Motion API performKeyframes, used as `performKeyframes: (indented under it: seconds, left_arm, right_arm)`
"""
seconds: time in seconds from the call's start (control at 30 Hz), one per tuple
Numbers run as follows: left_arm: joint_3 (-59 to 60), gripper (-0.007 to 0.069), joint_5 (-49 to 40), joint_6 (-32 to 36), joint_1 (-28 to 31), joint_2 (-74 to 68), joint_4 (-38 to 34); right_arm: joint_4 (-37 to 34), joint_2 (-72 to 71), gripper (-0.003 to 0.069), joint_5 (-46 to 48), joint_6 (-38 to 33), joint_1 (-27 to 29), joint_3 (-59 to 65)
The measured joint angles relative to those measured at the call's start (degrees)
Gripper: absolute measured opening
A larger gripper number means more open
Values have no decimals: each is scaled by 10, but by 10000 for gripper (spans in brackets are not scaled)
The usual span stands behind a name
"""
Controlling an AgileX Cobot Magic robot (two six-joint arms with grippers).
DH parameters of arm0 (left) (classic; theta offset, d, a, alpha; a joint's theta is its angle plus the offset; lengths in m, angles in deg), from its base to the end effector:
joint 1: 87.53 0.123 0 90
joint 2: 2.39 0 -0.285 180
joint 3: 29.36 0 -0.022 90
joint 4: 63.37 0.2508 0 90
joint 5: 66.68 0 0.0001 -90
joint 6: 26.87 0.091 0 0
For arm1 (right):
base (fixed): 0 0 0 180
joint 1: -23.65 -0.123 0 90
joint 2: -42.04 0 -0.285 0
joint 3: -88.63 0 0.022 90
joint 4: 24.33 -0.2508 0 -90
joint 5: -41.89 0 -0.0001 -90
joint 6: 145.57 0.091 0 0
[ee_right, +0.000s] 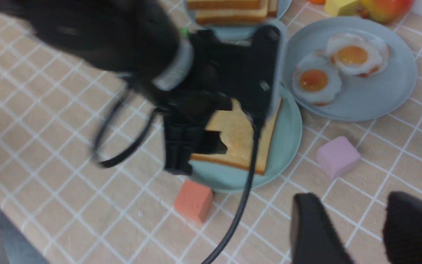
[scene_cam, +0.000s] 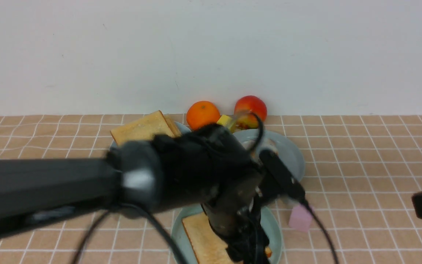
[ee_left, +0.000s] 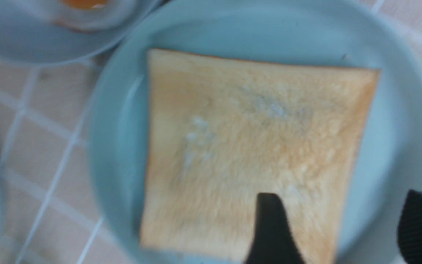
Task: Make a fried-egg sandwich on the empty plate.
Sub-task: Use the right arm to grab a fried egg
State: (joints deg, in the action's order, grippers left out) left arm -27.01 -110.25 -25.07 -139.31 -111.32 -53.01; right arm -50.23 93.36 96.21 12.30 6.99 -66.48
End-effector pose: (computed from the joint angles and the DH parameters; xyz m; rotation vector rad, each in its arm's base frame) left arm 0.2397 -0.2861 0.2406 1.3301 2.3270 -0.0651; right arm 0.1129 0.0675 0.3746 -0.6368 2.1303 0.5026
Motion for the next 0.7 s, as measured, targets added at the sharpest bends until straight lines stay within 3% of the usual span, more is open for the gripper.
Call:
performKeyframes:
  seconds: [0.03,0.2,0.27,0.4,0.7]
  left_arm:
    - [0,409,-1,-8,0,10,0]
    - [-7,55,-10,-99,8,170,25]
    - [-3,-14,-15,-126,16,220,27]
    - [41,-13,-5,-155,28,292,32]
    - [274,-13,145,-268,28,480,58]
  right_arm:
    - [1,2,328,-1,1,0,0]
    - [2,64,346,-13,12,0,0]
    - [2,87,333,-16,13,0,0]
    - [2,122,296,-20,13,0,0]
    - [-1,208,171,-30,13,0,-16]
